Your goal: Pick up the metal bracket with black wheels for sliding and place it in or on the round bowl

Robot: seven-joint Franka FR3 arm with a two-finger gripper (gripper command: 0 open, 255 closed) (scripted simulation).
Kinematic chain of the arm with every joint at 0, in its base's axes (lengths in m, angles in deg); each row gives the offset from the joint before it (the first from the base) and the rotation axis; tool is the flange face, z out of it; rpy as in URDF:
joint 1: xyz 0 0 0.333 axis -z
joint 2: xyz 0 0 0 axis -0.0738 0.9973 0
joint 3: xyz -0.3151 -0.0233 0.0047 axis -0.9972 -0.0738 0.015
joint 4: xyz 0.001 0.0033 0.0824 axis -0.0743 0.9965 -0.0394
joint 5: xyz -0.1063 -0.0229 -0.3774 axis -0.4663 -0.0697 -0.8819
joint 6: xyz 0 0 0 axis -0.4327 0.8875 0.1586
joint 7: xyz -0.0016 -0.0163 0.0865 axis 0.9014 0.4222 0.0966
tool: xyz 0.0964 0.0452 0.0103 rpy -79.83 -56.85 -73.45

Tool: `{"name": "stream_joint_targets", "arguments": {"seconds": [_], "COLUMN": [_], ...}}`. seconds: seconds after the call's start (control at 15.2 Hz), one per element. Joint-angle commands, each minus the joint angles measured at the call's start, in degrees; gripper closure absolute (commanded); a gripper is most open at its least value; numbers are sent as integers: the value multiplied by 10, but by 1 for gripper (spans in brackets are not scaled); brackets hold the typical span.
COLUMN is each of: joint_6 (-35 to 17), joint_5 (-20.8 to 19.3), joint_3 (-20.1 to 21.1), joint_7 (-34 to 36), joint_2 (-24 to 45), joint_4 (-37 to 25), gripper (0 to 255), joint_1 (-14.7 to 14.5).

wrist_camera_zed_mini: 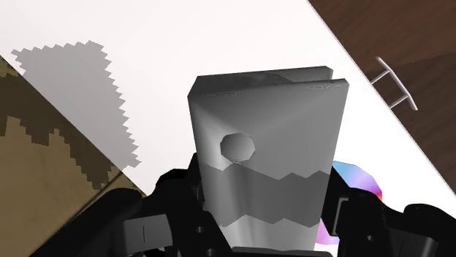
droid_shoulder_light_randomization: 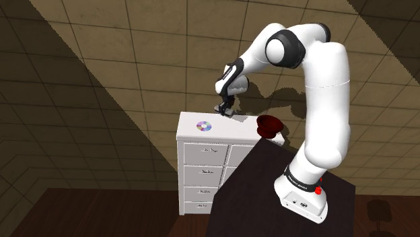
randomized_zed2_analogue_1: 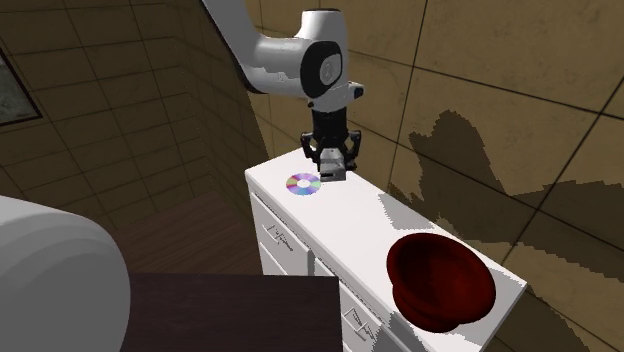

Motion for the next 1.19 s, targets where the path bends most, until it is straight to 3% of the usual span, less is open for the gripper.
{"name": "stream_joint_targets", "arguments": {"seconds": [0.0,0.4,1.12], "joint_6": [12,42,-26], "joint_5": [-8,-26,-44], "joint_3": [-7,-20,-72], "joint_7": [4,15,-110], "joint_2": [-14,-47,-136], "joint_4": [2,3,148], "gripper": [255,255,255], "joint_1": [-5,-16,59]}}
